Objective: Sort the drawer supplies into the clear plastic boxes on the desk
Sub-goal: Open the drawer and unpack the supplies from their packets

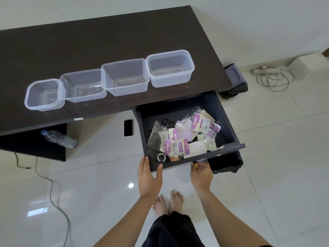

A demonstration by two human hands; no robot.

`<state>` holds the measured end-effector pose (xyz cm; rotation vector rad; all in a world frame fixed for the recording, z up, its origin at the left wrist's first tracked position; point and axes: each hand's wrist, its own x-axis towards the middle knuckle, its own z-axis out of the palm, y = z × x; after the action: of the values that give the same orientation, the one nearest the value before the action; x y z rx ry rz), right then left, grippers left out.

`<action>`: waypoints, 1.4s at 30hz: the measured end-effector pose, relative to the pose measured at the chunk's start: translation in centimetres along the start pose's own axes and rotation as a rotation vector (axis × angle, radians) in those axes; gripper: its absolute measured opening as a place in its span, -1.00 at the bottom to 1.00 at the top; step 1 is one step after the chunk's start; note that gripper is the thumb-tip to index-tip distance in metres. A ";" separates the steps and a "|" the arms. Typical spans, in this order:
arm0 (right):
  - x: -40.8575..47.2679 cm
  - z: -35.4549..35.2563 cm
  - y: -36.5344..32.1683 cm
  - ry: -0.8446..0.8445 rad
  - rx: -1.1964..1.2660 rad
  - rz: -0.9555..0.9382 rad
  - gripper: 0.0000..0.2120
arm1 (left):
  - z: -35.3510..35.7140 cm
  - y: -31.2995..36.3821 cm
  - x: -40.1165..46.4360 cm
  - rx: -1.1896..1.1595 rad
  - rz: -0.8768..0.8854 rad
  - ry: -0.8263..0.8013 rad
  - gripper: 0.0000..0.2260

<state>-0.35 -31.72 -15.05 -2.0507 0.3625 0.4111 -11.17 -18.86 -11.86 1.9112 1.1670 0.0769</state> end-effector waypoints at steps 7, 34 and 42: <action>-0.2 0.3 1.0 -0.010 -0.022 0.049 -0.87 | 0.2 -1.3 -0.2 0.045 0.000 -0.040 -0.40; 9.2 -0.3 -8.0 -0.143 -0.452 -0.536 -0.38 | 1.6 7.1 9.7 0.314 0.033 -0.177 -0.03; 16.3 1.1 -9.9 -0.465 -0.813 -0.319 0.04 | 4.3 7.9 13.1 0.578 -0.121 -0.290 -0.22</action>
<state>18.28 -27.40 -14.97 -2.6227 -0.4936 0.9152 3.57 -13.21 -13.77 2.2361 1.1800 -0.6464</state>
